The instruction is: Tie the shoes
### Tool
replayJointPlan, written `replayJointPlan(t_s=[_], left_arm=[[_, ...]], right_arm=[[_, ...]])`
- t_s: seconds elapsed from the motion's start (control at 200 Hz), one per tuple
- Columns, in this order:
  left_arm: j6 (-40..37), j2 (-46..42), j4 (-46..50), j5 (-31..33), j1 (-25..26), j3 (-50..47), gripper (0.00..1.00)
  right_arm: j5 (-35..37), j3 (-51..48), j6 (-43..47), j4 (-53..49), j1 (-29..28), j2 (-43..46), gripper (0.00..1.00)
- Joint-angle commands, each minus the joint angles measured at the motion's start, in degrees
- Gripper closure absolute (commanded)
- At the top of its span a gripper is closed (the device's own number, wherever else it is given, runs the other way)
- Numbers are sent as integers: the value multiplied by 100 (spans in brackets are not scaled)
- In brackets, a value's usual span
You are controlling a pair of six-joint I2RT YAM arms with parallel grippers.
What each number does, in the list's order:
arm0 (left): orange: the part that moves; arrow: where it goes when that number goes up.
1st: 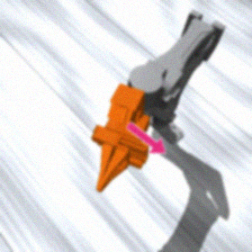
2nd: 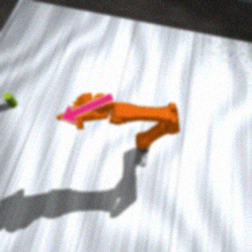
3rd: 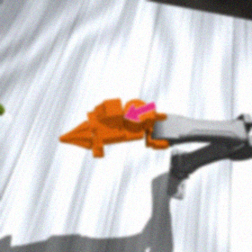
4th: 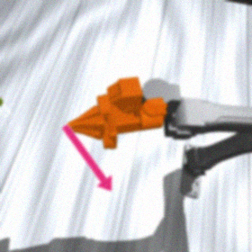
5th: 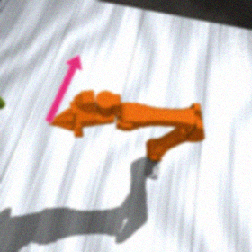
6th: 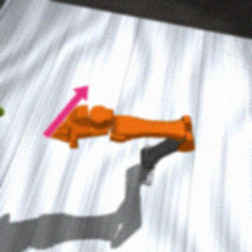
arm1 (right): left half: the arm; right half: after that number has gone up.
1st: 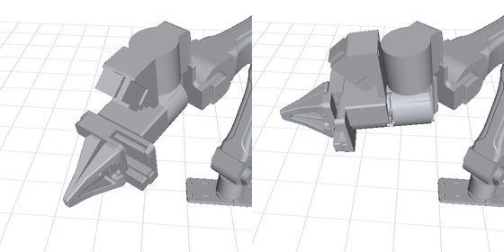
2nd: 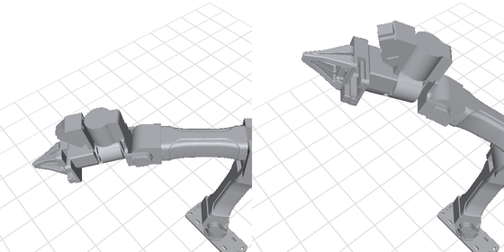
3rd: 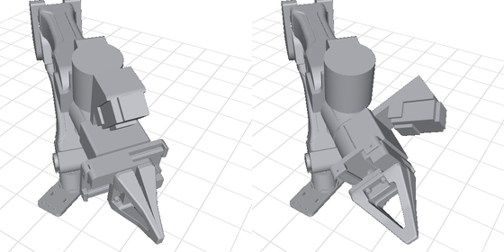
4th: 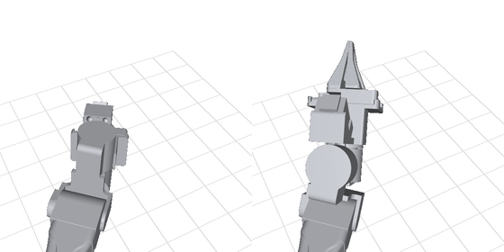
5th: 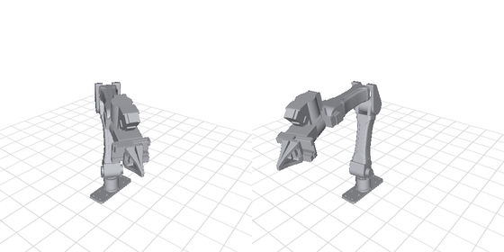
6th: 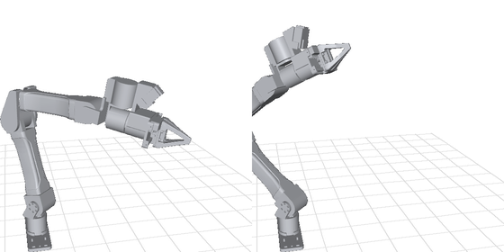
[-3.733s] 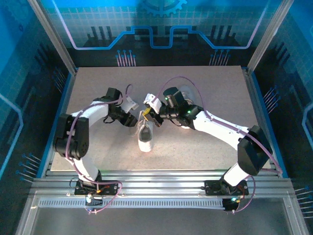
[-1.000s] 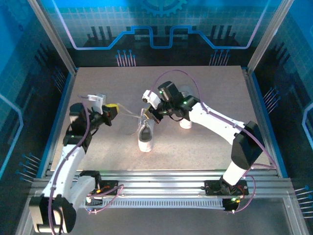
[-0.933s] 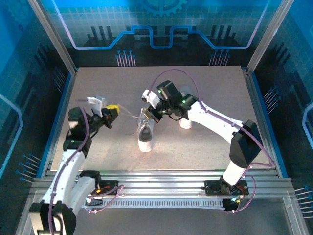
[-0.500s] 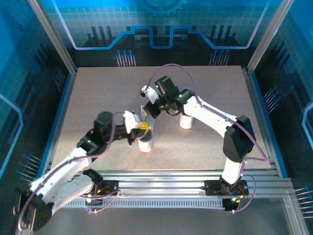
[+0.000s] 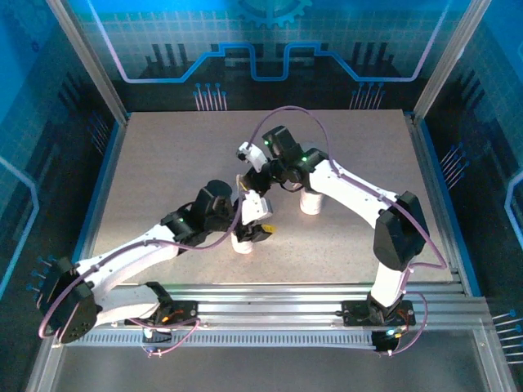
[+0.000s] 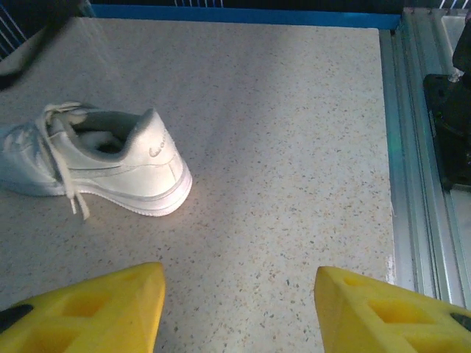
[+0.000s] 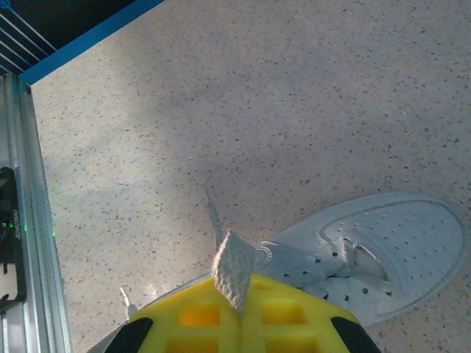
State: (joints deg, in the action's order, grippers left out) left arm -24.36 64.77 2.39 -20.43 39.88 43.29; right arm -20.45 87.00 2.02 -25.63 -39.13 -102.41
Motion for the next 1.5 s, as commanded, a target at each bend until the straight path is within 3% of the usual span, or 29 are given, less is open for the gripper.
replayJointPlan(t_s=[0.0,0.1,0.245,0.445,0.785,1.02,1.491], left_arm=[[91,-610,307,28,-383,184,42],[544,-1109,465,-167,-957,116,43],[1703,-1576,18,-901,-2234,-154,46],[2532,-951,-283,-2154,-3175,-76,46],[2278,33,-708,-3061,-3223,249,47],[1389,404,-773,-3408,-3236,337,43],[1182,1282,-875,-4216,-3254,753,42]], right_arm=[[-206,-262,135,141,26,320,100],[-238,-424,216,333,27,405,100],[-344,-563,365,549,15,529,100],[-484,-720,686,779,2,704,100],[-724,-608,1082,567,-31,627,100],[-786,-378,1421,191,-90,500,100],[-891,-186,1876,28,-203,279,100]])
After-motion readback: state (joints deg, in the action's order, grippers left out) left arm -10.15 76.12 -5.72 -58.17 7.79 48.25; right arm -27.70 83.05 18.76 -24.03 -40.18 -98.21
